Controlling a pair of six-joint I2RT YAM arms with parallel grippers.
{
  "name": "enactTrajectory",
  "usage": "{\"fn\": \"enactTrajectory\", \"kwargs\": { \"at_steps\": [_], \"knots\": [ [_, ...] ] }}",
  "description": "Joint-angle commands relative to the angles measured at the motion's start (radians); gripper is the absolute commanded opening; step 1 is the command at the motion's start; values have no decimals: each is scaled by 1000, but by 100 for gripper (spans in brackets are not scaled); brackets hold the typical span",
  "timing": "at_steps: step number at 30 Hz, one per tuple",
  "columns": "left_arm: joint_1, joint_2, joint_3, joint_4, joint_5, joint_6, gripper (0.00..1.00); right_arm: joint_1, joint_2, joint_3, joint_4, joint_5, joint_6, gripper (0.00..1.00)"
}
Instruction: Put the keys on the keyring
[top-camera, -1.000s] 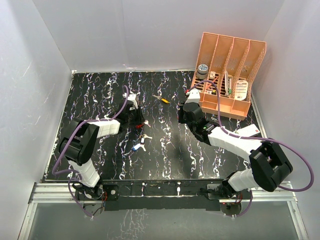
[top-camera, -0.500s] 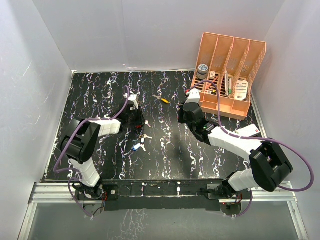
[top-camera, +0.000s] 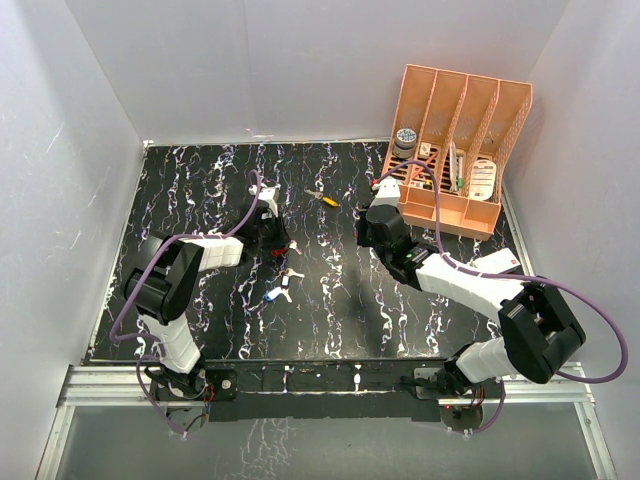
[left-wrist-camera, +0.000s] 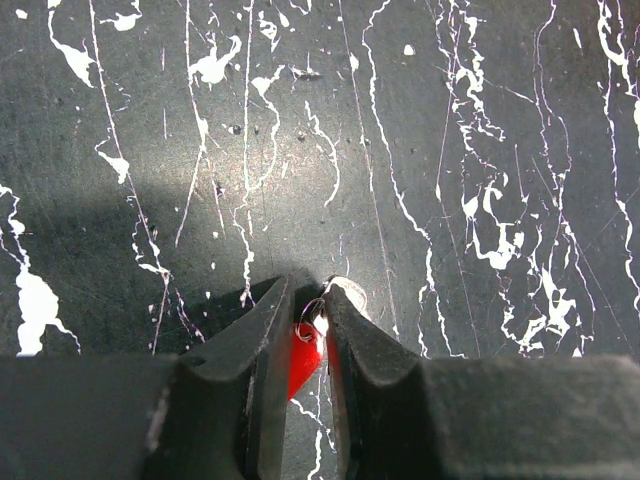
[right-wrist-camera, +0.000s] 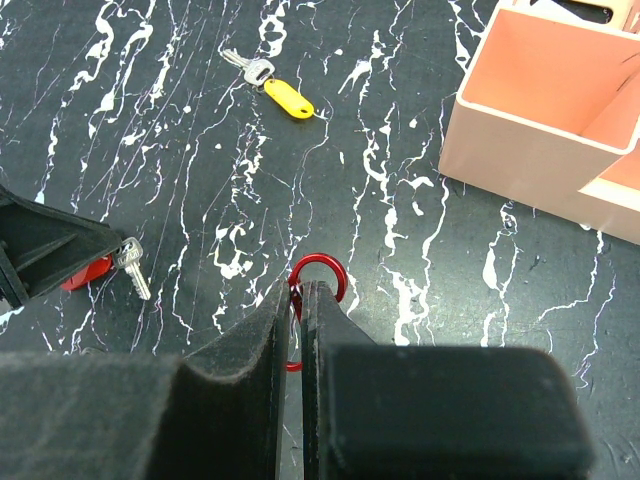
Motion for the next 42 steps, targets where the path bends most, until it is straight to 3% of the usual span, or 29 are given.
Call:
{"fn": "enactTrajectory", "kwargs": {
  "at_steps": [1,16,18,21,42],
  "knots": [
    [-1,-23,15,-15,1,15,18,4,-27,32,30,24,-17,0],
    [-1,-80,22,-38,-1,21,5,4,-25,36,25,21,-18,0],
    [-1,-92,31,-51,3,23,8,5,-25,38,23,21,-17,0],
    [-1,-94,48,-81,4,30,23,4,-27,37,22,21,-18,0],
    [1,-95,28,-102,-26,35,29,4,-33,39,16,21,-17,0]
  ]
}}
